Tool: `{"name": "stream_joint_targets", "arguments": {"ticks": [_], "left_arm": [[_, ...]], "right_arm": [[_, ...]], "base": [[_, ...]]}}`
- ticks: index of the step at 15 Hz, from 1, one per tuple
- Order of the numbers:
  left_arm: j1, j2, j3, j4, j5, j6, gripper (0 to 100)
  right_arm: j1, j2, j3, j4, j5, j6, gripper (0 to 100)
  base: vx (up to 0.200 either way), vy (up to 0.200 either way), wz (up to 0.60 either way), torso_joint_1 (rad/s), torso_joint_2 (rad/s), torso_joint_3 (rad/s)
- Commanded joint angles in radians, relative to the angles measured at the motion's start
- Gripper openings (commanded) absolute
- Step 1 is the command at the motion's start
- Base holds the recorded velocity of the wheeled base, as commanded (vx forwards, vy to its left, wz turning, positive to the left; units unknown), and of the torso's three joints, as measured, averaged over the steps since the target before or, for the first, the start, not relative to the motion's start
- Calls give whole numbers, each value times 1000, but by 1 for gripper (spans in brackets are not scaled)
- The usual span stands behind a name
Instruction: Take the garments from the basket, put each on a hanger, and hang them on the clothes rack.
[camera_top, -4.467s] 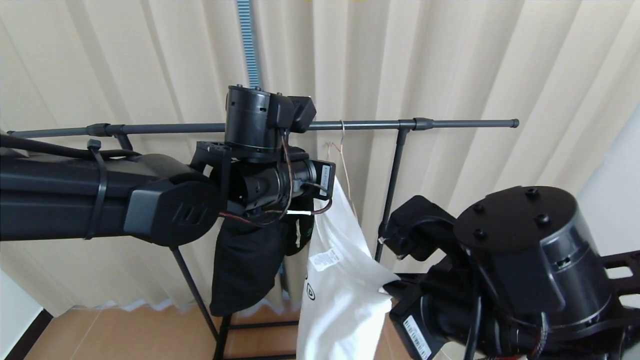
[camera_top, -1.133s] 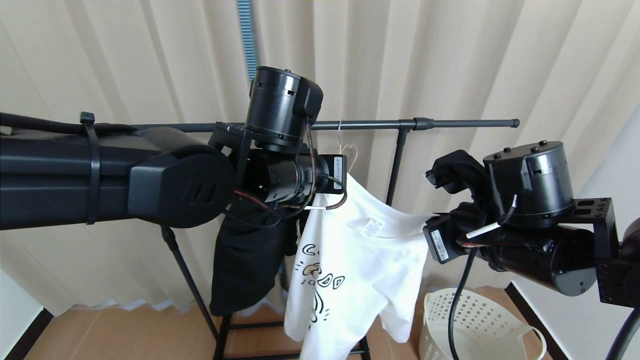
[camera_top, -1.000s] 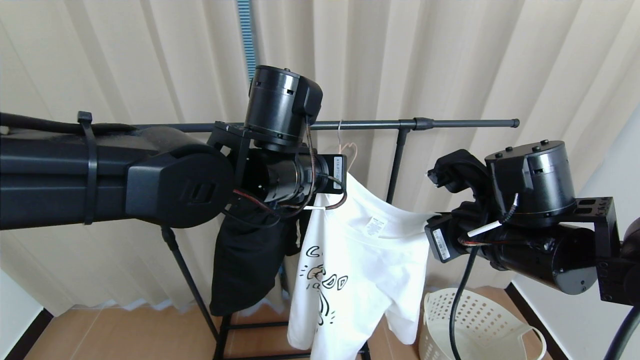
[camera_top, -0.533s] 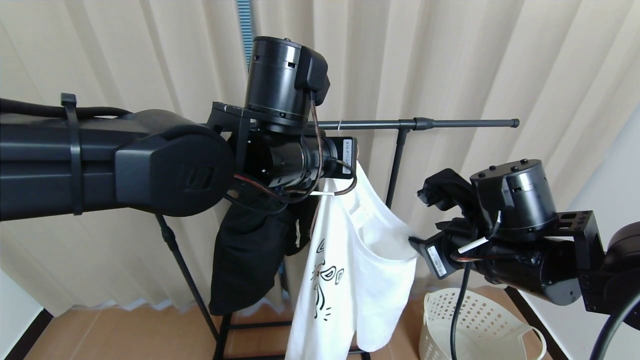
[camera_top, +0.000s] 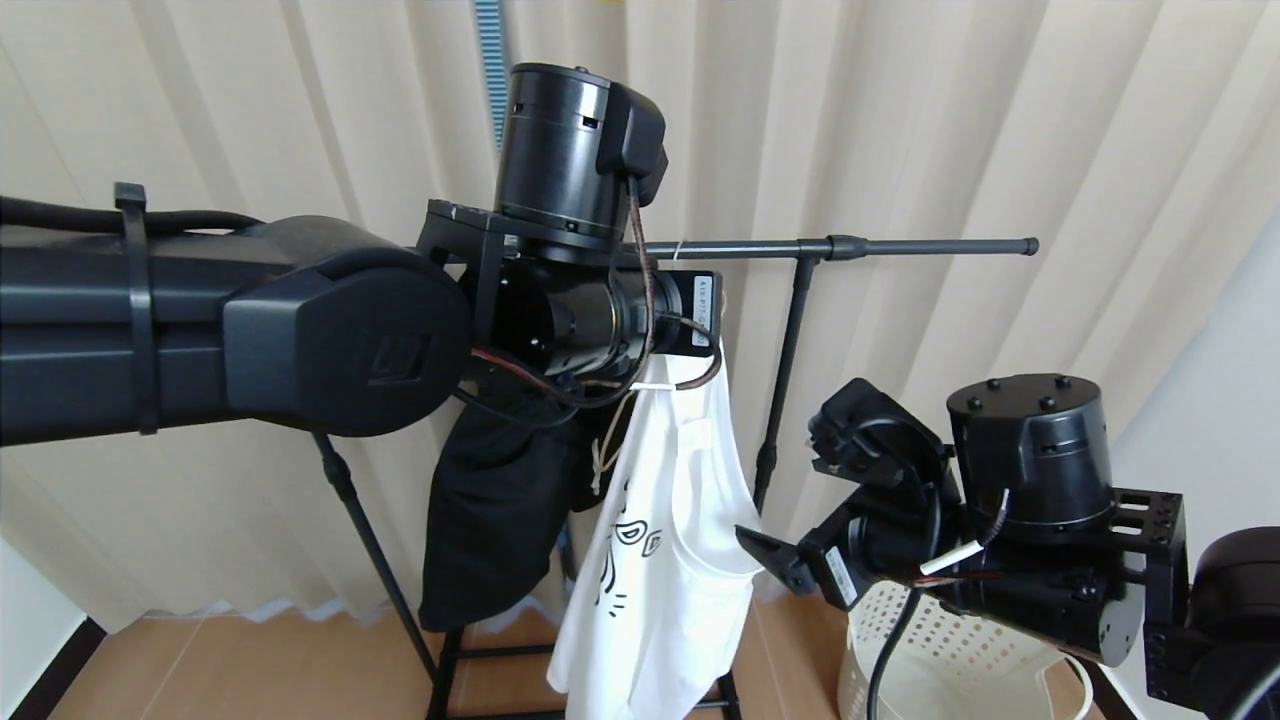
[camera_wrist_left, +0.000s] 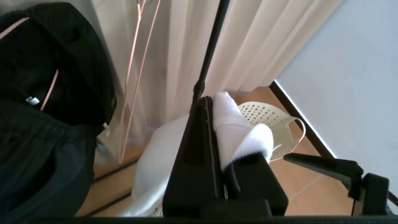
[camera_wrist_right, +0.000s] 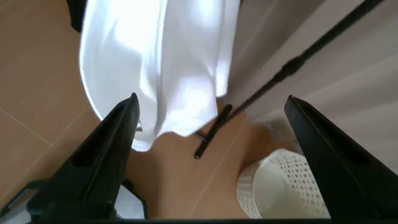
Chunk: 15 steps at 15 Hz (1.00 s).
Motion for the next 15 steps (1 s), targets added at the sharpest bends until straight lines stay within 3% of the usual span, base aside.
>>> {"name": "stream_joint_targets", "arguments": {"ticks": [1,8,9,12,15], "left_arm": [[0,-15,12,1,-2,-1,0],[-6,-27,40,1,-3,-1,0],[-7,-27,40,1,-3,-1,0],[-6,-31,52,0,-5,-2,0],[5,-59,98,-2,-11,-4,0]], "right_arm": [[5,40,22,-40,7,1,100],[0,107,-29,-70,0,30,100],[-1,120,-29,-100,-3,39,0],[-47,124,-30,-134,-4,36,0],[-150,101,-52,-134,-6,32,0]], "base": [[0,0,0,0,0,0],[0,0,0,0,0,0],[0,0,0,0,0,0],[0,0,0,0,0,0],[0,0,0,0,0,0]]}}
